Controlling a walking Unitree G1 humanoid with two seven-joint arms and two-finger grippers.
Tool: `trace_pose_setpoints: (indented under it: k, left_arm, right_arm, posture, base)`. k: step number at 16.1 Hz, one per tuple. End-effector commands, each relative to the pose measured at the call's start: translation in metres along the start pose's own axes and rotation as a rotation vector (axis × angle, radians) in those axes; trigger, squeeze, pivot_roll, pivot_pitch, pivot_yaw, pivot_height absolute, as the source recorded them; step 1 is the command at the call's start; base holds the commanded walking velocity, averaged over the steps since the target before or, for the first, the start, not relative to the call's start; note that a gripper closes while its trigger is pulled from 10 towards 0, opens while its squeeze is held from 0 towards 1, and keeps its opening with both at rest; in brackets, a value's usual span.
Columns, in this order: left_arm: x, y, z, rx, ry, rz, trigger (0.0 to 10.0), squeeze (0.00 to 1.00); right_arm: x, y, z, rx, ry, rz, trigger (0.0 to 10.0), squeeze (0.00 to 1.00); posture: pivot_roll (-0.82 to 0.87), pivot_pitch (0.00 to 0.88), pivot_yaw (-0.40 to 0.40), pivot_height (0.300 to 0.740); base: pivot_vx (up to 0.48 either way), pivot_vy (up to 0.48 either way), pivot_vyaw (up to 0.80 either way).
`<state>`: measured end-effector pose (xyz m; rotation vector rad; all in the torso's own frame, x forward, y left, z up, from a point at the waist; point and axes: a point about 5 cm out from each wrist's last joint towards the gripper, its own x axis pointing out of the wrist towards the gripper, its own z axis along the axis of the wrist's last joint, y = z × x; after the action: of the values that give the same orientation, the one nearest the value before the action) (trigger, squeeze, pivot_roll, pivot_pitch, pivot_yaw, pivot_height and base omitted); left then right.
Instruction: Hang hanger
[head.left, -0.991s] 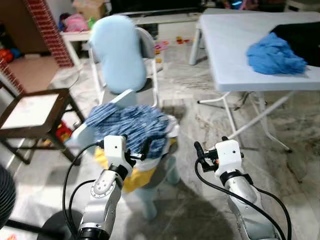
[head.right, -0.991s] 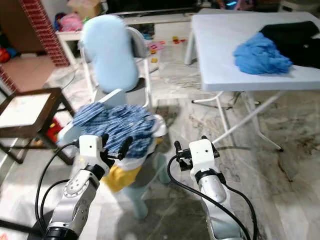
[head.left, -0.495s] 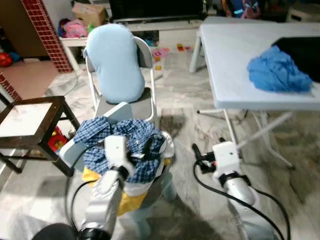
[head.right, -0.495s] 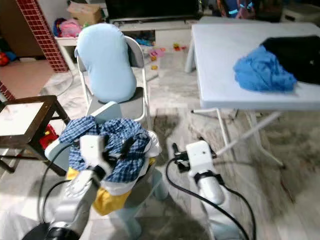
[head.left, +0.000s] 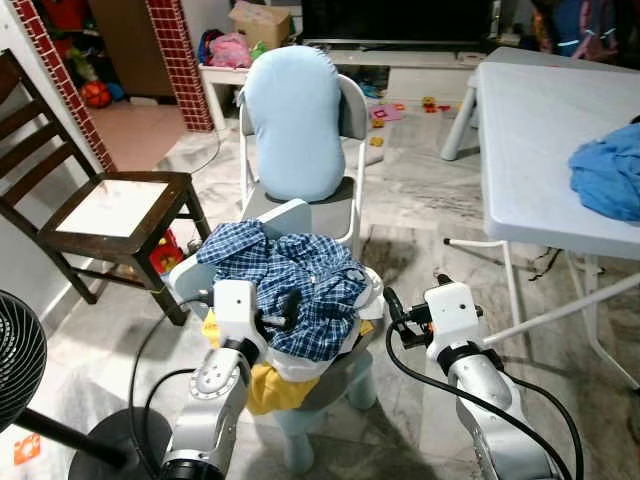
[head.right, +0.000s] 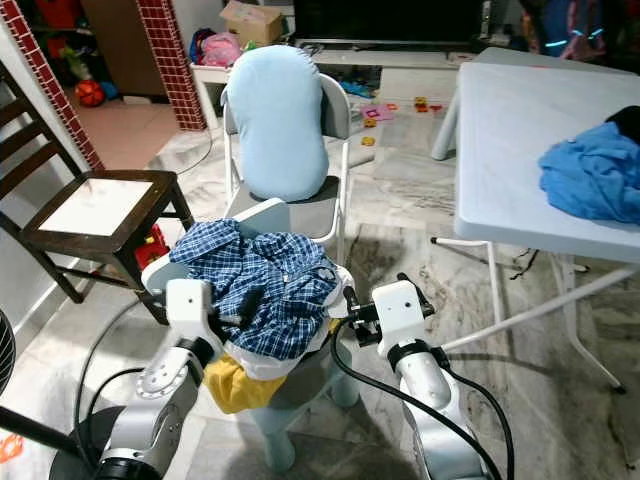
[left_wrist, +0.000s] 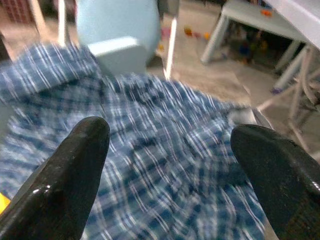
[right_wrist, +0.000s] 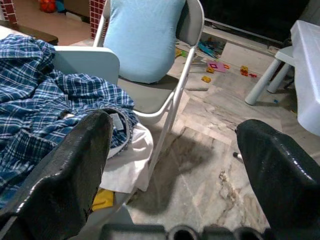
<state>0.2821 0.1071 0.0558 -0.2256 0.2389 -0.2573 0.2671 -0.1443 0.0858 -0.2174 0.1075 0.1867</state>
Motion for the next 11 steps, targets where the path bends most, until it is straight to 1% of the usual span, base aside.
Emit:
trace_pose_setpoints:
  k: [1, 2, 3, 5, 6, 7, 8, 10, 11]
  left_arm:
    - [0.004, -0.004, 0.006, -0.019, 0.0, -0.029, 10.0, 0.0]
    - [0.005, -0.007, 0.004, -0.044, 0.013, -0.06, 10.0, 0.0]
    - [0.008, -0.01, -0.002, -0.067, 0.053, -0.084, 10.0, 0.0]
    - [0.011, -0.012, -0.007, -0.084, 0.096, -0.112, 10.0, 0.0]
    - [0.017, -0.016, -0.011, -0.123, 0.137, -0.122, 10.0, 0.0]
    - [0.018, -0.018, -0.013, -0.137, 0.153, -0.127, 10.0, 0.0]
    - [0.023, -0.021, -0.016, -0.149, 0.181, -0.139, 10.0, 0.0]
    - [0.025, -0.022, -0.017, -0.156, 0.185, -0.141, 10.0, 0.0]
    - [0.03, -0.026, -0.018, -0.179, 0.198, -0.144, 10.0, 0.0]
  right_arm:
    - [0.001, 0.0, 0.003, 0.001, -0.004, 0.005, 10.0, 0.0]
    - [0.001, 0.001, 0.003, -0.001, -0.006, 0.009, 10.0, 0.0]
    - [0.0, 0.002, 0.003, -0.003, -0.002, 0.018, 10.0, 0.0]
    - [-0.003, 0.0, 0.001, -0.019, 0.01, 0.022, 10.0, 0.0]
    - [-0.009, -0.008, -0.005, -0.037, 0.039, -0.003, 10.0, 0.0]
    - [-0.01, -0.011, -0.006, -0.041, 0.045, -0.009, 10.0, 0.0]
    - [-0.014, -0.016, -0.004, -0.036, 0.047, -0.029, 10.0, 0.0]
    - [-0.015, -0.018, -0.003, -0.035, 0.047, -0.032, 10.0, 0.0]
    - [-0.021, -0.017, 0.004, -0.035, 0.046, 0.004, 10.0, 0.0]
  posture:
    - [-0.1, 0.066, 0.029, 0.74]
    - [-0.1, 0.066, 0.028, 0.74]
    - [-0.11, 0.068, 0.025, 0.74]
    - [-0.11, 0.072, 0.024, 0.74]
    - [-0.13, 0.078, 0.025, 0.74]
    - [-0.13, 0.078, 0.025, 0.74]
    - [-0.15, 0.086, 0.021, 0.74]
    - [-0.15, 0.086, 0.021, 0.74]
    - [-0.19, 0.1, 0.016, 0.74]
  base:
    - [0.0, 0.0, 0.0]
    - [0.0, 0.0, 0.0]
    - [0.0, 0.0, 0.0]
    - [0.0, 0.0, 0.0]
    - [0.0, 0.0, 0.0]
    - [0.0, 0.0, 0.0]
    - [0.0, 0.0, 0.0]
    - [0.0, 0.0, 0.0]
    - [0.0, 0.0, 0.0]
